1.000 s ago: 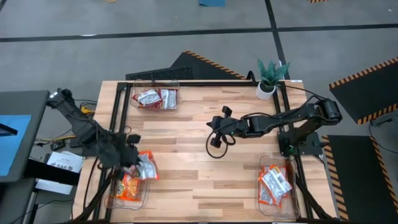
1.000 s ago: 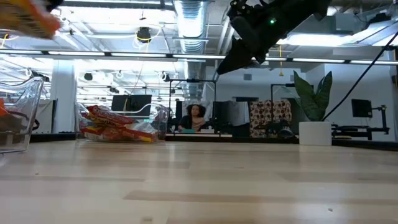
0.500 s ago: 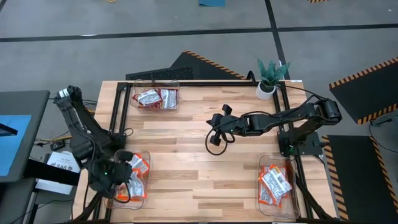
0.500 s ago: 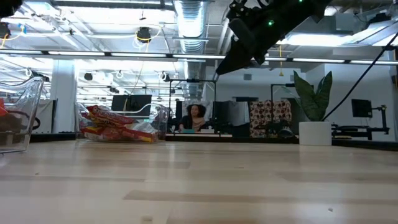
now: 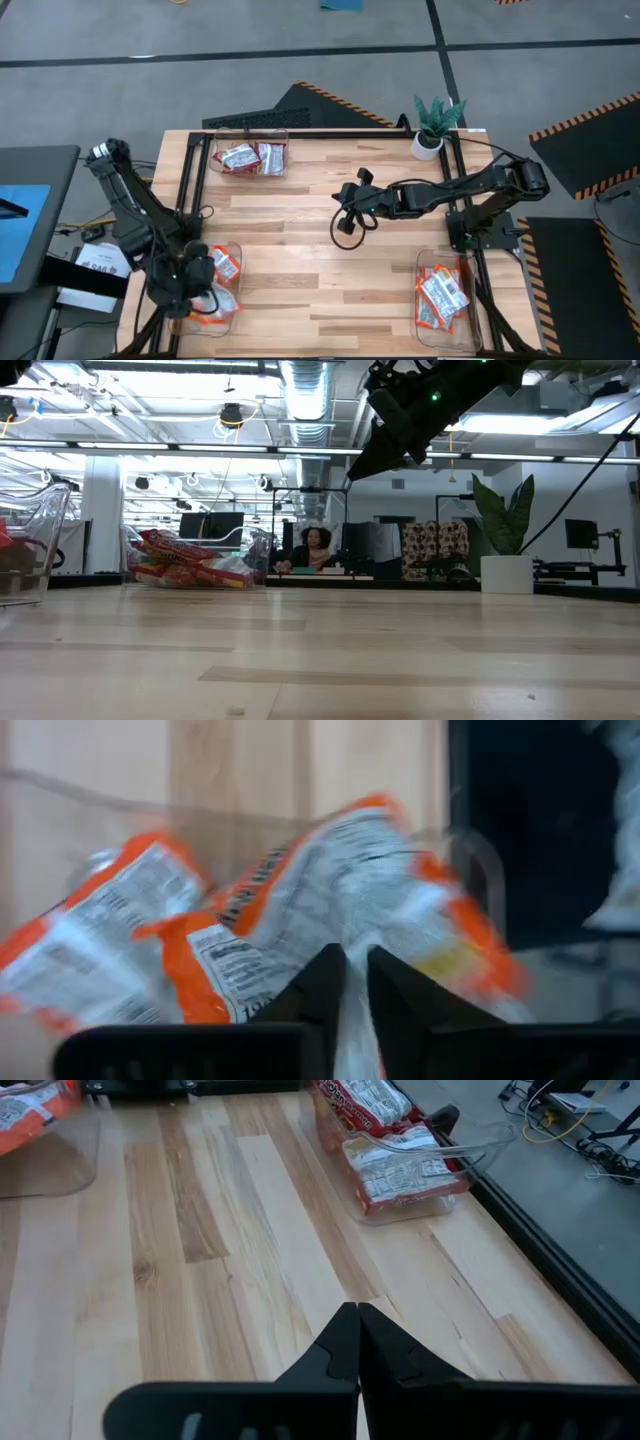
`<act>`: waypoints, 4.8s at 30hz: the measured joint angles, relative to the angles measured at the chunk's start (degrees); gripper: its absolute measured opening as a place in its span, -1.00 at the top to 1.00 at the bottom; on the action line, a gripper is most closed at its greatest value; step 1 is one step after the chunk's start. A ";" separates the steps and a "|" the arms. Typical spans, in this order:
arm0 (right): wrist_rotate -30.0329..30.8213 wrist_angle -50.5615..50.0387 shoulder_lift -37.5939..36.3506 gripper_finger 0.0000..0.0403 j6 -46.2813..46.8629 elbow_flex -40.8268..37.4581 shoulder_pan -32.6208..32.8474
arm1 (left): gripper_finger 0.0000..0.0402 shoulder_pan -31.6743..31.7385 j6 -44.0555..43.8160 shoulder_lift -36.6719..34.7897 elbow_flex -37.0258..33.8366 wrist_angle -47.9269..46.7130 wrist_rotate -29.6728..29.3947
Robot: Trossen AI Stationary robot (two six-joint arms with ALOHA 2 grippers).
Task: Sort Maruchan noodles
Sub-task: Put the orange noodle pack into the bottom left transparent bin, then return to Home Position
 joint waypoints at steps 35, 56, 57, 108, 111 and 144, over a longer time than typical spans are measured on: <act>0.04 3.87 0.01 0.92 -1.57 0.00 1.03 | 0.96 34.22 60.64 -38.32 -31.02 43.87 -1.76; -1.69 2.14 -0.06 0.92 -1.51 0.00 1.26 | 1.00 53.86 57.69 -39.59 -47.68 59.84 21.14; -2.44 1.04 -0.37 0.92 -0.98 0.00 1.27 | 1.00 53.83 57.55 -39.96 -48.94 60.87 21.05; -17.94 63.33 -23.04 0.94 1.44 -53.59 1.11 | 1.00 53.34 55.03 -50.64 -49.66 49.85 9.16; -17.94 62.97 -21.79 0.90 1.74 -53.62 1.16 | 1.00 52.96 55.03 -55.76 -49.66 49.79 9.16; -17.84 41.20 -16.85 0.79 9.03 -53.27 0.00 | 1.00 52.83 54.98 -57.90 -49.68 49.93 9.11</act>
